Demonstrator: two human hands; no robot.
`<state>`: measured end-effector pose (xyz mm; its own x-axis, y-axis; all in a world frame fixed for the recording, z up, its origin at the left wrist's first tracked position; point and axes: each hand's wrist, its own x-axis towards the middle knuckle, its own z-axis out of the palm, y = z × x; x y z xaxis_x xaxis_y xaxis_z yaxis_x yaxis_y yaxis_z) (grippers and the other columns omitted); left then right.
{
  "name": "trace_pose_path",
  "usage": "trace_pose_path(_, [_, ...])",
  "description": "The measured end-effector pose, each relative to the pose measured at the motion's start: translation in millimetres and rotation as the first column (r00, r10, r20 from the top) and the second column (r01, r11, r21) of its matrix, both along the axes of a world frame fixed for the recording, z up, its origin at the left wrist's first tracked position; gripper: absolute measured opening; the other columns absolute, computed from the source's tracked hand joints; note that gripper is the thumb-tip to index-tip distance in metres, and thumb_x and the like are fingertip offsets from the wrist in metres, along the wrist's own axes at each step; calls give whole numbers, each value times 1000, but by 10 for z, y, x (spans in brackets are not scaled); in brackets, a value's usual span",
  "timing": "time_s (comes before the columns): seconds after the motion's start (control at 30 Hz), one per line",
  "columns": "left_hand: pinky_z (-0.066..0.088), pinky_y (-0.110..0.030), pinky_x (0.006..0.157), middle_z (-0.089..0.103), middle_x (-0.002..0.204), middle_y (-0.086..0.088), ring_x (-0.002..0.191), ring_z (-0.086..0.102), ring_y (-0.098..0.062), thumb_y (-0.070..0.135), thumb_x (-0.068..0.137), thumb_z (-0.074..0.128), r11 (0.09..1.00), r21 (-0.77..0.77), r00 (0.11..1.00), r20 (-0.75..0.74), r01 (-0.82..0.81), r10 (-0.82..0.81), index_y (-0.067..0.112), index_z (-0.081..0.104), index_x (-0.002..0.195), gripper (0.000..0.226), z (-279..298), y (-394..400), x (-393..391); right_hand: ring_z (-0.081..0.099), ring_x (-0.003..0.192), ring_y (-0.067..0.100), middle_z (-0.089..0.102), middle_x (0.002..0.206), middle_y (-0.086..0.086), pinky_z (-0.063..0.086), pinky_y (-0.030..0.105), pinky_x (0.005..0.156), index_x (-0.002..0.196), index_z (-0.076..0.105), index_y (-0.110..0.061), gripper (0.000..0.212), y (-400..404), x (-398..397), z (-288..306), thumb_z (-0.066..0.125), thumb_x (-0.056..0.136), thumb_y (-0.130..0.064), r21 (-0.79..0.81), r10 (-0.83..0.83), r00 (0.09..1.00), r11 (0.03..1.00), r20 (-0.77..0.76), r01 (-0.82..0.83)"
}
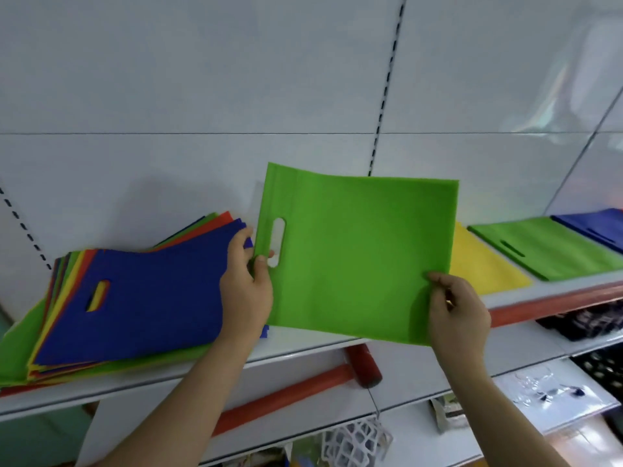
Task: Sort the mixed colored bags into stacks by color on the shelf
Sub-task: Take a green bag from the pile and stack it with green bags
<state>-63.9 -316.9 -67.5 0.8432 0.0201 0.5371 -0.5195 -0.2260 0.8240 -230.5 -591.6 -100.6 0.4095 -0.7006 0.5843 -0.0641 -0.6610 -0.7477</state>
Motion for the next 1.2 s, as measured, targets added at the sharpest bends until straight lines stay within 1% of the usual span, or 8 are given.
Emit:
trace_pose_path(0.13, [50, -34, 74, 75, 105, 9, 85, 66, -12, 1, 102, 53, 996, 63, 997, 38, 65, -67, 22, 61, 121, 29, 89, -758, -321, 62, 97, 11, 66, 110, -14, 50, 35, 86, 119, 73, -26, 32, -619, -488, 26, 57, 99, -6, -1, -22, 999, 1000, -27, 22])
trace_pose_path(0.27, [52, -35, 90, 74, 108, 3, 100, 66, -15, 2, 105, 49, 989, 104, 994, -6, 108, -108, 15, 71, 109, 26, 74, -1652, -769, 59, 100, 10, 64, 113, -11, 50, 36, 89, 122, 73, -23, 33, -1341, -1062, 83, 59, 98, -6, -31, -51, 995, 998, -82, 49])
trace_pose_path(0.4, [48, -29, 86, 71, 115, 2, 101, 65, -15, 13, 104, 59, 971, 140, 981, -52, 194, -188, 16, 69, 117, 17, -18, -2526, -1191, 58, 99, 8, 63, 111, -13, 48, 34, 89, 122, 74, -20, 33, -2060, -1639, 37, 60, 97, -4, -48, -137, 987, 990, -89, 133])
trace_pose_path(0.53, [40, -10, 62, 73, 102, 7, 72, 60, 2, 12, 103, 61, 950, 154, 961, -92, 271, -260, 21, 68, 115, 17, -101, -3246, -1472, 56, 96, 5, 62, 111, -14, 41, 22, 84, 123, 75, -19, 35, -2685, -2042, -50, 63, 96, -1, -75, -216, 970, 975, -115, 208])
trace_pose_path(0.7, [44, -31, 70, 73, 107, 3, 82, 63, -18, 13, 105, 59, 917, 189, 935, -117, 351, -334, 20, 67, 117, 17, -212, -4022, -1519, 56, 90, -1, 62, 106, -17, 36, 2, 81, 121, 76, -23, 38, -3357, -2245, -196, 64, 94, 1, -20, -295, 948, 955, -116, 295])
trace_pose_path(0.83, [46, -34, 73, 71, 114, 0, 91, 66, -30, 14, 105, 58, 902, 237, 932, -110, 361, -344, 18, 66, 123, 20, -315, -4620, -1393, 59, 92, 9, 65, 107, -9, 39, 15, 81, 120, 77, -20, 37, -3892, -2204, -236, 65, 93, 2, -39, -337, 934, 942, -117, 334])
trace_pose_path(0.97, [49, -33, 92, 68, 125, -4, 110, 64, -23, 11, 104, 59, 900, 253, 935, -86, 354, -344, 11, 66, 129, 25, -366, -5181, -1255, 62, 98, 18, 66, 113, -4, 43, 27, 87, 125, 75, -17, 38, -4421, -2070, -121, 61, 95, 1, -51, -355, 919, 935, -173, 351])
trace_pose_path(1.2, [46, -29, 96, 66, 127, -4, 117, 61, -19, 10, 105, 55, 883, 335, 945, -103, 328, -311, 11, 65, 133, 30, -402, -5863, -901, 60, 106, 22, 61, 126, -2, 50, 37, 99, 138, 67, -15, 50, -5261, -1609, 16, 55, 93, 2, -102, -300, 906, 954, -300, 282])
